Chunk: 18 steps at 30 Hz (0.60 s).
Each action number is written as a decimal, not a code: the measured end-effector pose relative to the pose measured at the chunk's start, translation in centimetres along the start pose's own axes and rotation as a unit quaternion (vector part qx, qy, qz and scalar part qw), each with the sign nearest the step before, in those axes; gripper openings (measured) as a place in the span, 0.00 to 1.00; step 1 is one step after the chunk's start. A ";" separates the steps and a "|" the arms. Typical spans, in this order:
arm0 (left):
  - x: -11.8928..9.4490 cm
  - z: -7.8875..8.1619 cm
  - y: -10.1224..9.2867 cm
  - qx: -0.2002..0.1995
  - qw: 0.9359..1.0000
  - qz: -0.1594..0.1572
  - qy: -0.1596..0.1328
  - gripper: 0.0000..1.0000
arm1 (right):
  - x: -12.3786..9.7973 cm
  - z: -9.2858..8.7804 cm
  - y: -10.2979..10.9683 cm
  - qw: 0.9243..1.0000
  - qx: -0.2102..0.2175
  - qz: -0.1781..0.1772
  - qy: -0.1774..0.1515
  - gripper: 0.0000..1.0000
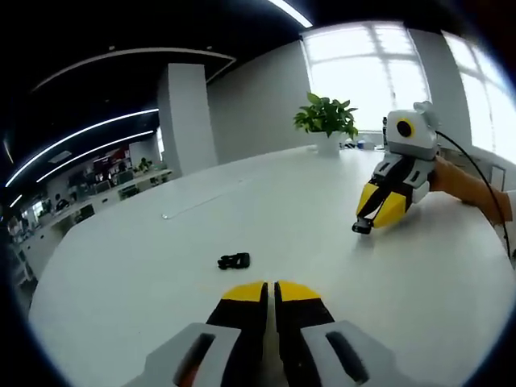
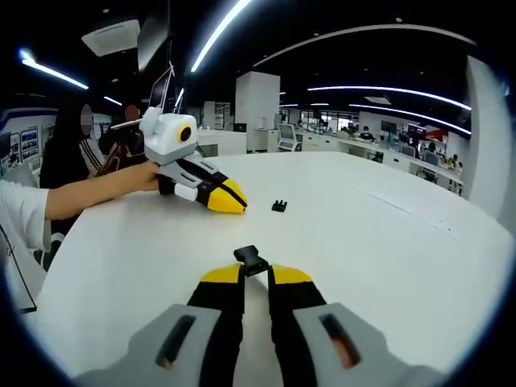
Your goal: Snap the two parts of the plastic buckle together until the buckle closes and remains connected.
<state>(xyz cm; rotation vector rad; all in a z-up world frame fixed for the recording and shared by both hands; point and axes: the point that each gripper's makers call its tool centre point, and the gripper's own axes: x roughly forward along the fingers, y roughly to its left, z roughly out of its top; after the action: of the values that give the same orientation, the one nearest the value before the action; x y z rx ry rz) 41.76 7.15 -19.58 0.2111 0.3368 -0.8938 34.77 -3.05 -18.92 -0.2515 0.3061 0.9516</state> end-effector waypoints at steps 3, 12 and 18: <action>0.3 0.4 1.0 -0.023 0.999 0.047 0.002 0.08 | -0.1 0.1 -0.2 1.000 0.000 -0.004 -0.002 0.11; 2.4 1.2 0.8 -0.038 0.992 0.121 0.020 0.30 | -0.6 0.2 -0.6 1.000 0.006 -0.012 -0.008 0.11; 3.2 0.6 2.2 -0.024 0.990 0.137 0.027 0.38 | -0.8 0.6 -0.8 1.000 0.009 -0.013 -0.018 0.11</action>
<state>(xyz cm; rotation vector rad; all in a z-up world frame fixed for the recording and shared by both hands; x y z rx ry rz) 45.48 6.01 -20.16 0.2311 0.3687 -0.6084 35.09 -3.91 -18.01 -0.2206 0.2778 0.9256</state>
